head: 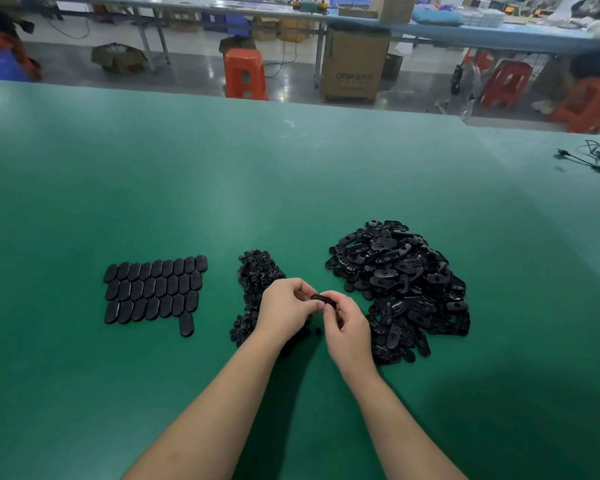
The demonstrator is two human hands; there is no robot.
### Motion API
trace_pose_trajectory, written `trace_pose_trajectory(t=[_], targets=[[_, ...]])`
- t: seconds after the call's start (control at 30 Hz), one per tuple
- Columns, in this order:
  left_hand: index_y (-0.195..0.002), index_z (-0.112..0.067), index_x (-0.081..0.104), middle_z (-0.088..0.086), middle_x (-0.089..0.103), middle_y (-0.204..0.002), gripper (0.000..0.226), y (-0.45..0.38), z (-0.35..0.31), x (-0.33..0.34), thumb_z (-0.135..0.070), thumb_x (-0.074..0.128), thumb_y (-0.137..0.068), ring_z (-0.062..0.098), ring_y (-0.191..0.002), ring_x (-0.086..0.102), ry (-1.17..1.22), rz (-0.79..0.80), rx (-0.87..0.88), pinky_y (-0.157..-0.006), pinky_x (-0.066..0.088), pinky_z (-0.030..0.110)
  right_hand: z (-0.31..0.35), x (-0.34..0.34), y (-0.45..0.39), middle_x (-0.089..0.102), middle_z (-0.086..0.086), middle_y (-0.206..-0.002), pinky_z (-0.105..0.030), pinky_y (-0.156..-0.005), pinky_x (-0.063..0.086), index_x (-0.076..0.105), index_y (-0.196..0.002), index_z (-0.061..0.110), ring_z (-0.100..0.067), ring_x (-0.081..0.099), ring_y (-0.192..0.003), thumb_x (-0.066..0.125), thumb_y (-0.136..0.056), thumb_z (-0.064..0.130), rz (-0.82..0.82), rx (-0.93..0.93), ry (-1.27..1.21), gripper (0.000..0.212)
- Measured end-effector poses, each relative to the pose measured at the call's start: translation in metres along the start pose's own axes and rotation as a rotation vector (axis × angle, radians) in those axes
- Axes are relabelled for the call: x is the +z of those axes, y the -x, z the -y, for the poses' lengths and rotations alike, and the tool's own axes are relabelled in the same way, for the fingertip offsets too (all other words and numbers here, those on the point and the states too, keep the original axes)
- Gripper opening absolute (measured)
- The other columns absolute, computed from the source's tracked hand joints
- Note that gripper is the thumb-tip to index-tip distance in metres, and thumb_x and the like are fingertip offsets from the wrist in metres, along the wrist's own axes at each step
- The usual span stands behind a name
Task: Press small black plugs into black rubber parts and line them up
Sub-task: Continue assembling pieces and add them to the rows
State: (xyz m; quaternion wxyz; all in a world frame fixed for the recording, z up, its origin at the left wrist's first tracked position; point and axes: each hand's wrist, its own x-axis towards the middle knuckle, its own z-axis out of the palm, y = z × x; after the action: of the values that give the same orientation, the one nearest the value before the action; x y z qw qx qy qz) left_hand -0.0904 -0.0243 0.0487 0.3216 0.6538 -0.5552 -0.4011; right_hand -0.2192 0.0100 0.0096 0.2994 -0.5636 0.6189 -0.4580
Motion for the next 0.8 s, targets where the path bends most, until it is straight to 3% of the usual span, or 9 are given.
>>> trace_pose_trajectory(t=[0.13, 0.33, 0.8], targets=[[-0.073, -0.022, 0.072, -0.005, 0.066, -0.058, 0.015, 0.001, 0.003, 0.001, -0.014, 0.084, -0.077, 0.011, -0.041, 0.052, 0.101, 0.024, -0.037, -0.049, 0.047, 0.026, 0.001, -0.001, 0.000, 0.066, 0.003, -0.107, -0.039, -0.093, 0.052, 0.070, -0.113, 0.012, -0.015, 0.063, -0.102, 0.059, -0.098, 0.005, 0.000, -0.029, -0.013, 0.020], [-0.076, -0.021, 0.073, -0.006, 0.066, -0.056, 0.010, 0.005, 0.003, 0.004, -0.016, 0.076, -0.084, 0.012, -0.040, 0.055, 0.113, 0.019, -0.058, -0.045, 0.048, 0.025, 0.001, -0.002, 0.000, 0.065, 0.002, -0.106, -0.040, -0.095, 0.052, 0.070, -0.111, 0.011, -0.015, 0.063, -0.103, 0.058, -0.099, 0.006, 0.007, -0.004, -0.025, 0.018], [-0.075, -0.017, 0.067, 0.001, 0.070, -0.071, 0.010, 0.011, -0.002, 0.004, -0.019, 0.075, -0.082, 0.017, -0.046, 0.066, -0.041, -0.001, -0.025, -0.047, 0.054, 0.026, -0.001, -0.004, 0.000, 0.063, 0.013, -0.099, -0.016, -0.081, 0.046, 0.073, -0.107, 0.022, -0.001, 0.061, -0.093, 0.058, -0.099, 0.008, 0.052, -0.013, 0.004, 0.022]])
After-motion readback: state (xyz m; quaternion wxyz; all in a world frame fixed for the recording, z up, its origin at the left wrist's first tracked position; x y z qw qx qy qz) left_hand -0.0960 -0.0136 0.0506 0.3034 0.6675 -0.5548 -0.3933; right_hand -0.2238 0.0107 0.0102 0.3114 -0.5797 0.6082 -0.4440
